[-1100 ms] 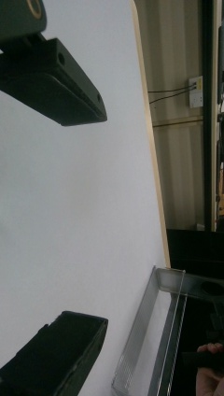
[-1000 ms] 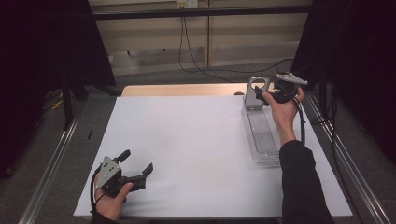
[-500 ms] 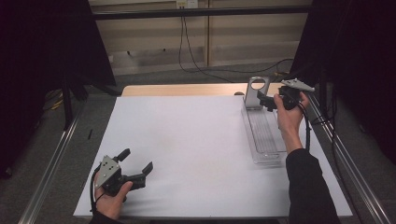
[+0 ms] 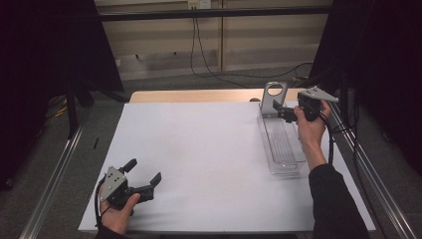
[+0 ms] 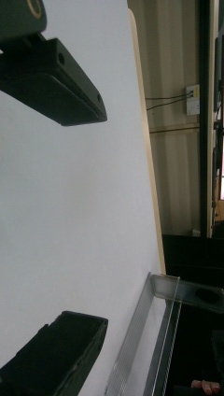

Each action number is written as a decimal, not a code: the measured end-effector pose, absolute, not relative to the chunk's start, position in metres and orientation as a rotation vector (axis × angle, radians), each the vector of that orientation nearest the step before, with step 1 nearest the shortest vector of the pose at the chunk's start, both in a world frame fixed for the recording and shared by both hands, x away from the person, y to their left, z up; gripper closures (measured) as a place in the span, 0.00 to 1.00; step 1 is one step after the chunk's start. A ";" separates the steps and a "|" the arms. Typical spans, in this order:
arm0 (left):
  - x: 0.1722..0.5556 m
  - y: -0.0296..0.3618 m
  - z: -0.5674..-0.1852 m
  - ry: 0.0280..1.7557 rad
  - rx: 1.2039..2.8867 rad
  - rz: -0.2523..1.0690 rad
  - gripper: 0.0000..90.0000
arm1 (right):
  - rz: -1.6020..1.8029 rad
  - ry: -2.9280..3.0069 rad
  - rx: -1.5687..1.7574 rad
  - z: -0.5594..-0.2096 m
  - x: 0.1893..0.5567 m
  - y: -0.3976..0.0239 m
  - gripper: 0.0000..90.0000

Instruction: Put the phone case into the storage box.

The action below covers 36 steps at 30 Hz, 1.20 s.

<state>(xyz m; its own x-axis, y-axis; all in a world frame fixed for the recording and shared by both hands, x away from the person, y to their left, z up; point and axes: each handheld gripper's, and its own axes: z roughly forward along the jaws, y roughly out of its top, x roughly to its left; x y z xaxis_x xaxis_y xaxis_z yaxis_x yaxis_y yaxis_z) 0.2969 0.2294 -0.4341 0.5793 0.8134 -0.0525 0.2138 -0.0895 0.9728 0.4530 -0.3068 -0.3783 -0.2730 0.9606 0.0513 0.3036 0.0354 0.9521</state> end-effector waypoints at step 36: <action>0.291 0.231 -0.432 0.885 1.582 0.638 0.04 | 1.325 1.638 1.203 -0.376 0.378 -0.320 0.00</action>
